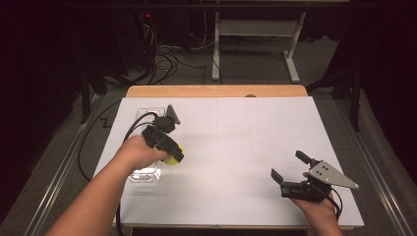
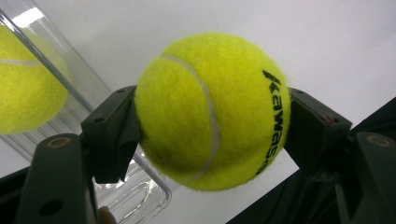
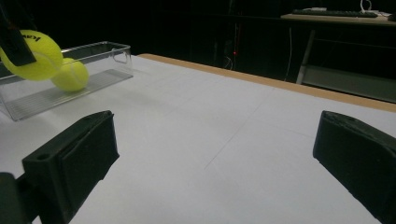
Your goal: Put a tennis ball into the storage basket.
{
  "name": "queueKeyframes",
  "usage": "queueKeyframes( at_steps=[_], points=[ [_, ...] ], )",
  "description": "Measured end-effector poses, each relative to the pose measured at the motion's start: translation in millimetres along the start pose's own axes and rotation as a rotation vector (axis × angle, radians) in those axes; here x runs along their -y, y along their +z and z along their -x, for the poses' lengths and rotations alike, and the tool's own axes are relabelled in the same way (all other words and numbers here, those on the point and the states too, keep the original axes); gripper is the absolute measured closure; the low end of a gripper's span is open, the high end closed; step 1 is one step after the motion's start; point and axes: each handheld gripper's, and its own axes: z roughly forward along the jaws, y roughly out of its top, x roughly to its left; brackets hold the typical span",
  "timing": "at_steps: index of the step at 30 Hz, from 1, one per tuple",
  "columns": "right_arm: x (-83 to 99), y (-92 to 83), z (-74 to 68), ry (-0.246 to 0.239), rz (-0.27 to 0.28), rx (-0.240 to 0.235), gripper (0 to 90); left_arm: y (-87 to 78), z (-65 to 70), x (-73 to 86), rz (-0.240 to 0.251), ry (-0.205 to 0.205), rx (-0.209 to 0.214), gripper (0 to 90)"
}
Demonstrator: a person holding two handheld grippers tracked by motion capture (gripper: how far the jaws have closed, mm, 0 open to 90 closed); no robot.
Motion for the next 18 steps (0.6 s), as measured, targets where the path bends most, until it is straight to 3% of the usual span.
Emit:
queueKeyframes(
  at_steps=[4, 18],
  points=[
    [-0.1, -0.1, 0.0, -0.001, 0.001, 0.001, 0.4, -1.6, -1.9, 2.5, -0.003, 0.002, -0.004, 26.8],
    [0.1, 0.3, -0.2, -0.004, -0.003, 0.000, 0.4, -15.8, -22.2, 17.2, 0.023, -0.054, -0.012, 26.7]
  ],
)
